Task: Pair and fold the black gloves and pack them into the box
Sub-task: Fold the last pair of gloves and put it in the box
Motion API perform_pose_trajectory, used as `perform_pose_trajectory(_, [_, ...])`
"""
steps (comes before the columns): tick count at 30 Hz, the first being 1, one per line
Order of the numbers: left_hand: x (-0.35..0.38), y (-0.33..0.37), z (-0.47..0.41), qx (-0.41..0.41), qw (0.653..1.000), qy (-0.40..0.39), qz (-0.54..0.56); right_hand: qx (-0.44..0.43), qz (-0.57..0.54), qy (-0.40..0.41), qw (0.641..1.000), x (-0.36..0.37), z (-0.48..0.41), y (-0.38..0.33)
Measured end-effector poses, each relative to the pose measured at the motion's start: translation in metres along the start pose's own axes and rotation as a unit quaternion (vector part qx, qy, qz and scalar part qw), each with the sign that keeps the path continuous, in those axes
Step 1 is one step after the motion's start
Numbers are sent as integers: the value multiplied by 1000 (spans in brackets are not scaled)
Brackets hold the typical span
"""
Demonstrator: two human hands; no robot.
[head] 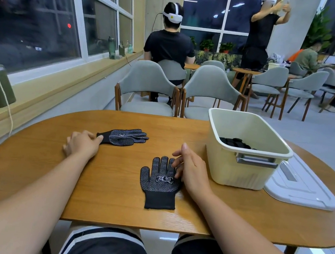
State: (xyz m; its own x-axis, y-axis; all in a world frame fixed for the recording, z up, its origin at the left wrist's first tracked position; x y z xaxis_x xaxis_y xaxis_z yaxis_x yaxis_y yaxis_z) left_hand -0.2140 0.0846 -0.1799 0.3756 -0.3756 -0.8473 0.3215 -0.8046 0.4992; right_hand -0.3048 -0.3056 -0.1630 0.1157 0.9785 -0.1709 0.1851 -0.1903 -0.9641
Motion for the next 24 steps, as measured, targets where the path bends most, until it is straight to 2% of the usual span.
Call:
perform_pose_trajectory(6, [-3, 1, 5, 33, 999, 10, 34, -1, 5, -1, 1000, 1, 0, -2])
perform_pose_trajectory(11, [-14, 1, 17, 64, 978, 50, 194, -5, 6, 0, 1000, 1, 1, -2])
perform_pose_trajectory(15, [-13, 4, 25, 54, 946, 55, 314, -1, 10, 1, 1000, 2, -2, 1])
perform_pose_trajectory(18, [-13, 25, 28, 44, 928, 23, 370, -1, 12, 2, 1000, 2, -3, 3])
perform_pose_trajectory(21, [-12, 58, 34, 56, 896, -42, 438, 2, 11, 2, 1000, 2, -4, 4])
perform_pose_trajectory(24, [-21, 95, 51, 93, 883, -98, 449, 12, -11, -12, 1000, 3, -3, 5])
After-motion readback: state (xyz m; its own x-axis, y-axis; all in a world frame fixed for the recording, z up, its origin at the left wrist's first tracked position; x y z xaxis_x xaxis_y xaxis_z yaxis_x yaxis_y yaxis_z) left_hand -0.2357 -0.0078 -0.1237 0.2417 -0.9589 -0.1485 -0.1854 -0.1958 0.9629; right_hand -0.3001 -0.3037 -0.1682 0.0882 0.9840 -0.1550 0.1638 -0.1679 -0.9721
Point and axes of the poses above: each hand's wrist, its own z-axis away from the middle knuckle, its own x-axis out of the palm, y = z × x, the point moved 7 cm from there along -z, towards the middle knuckle, and after that the axes turned 6 degrees about x, right-handed, at the moved point
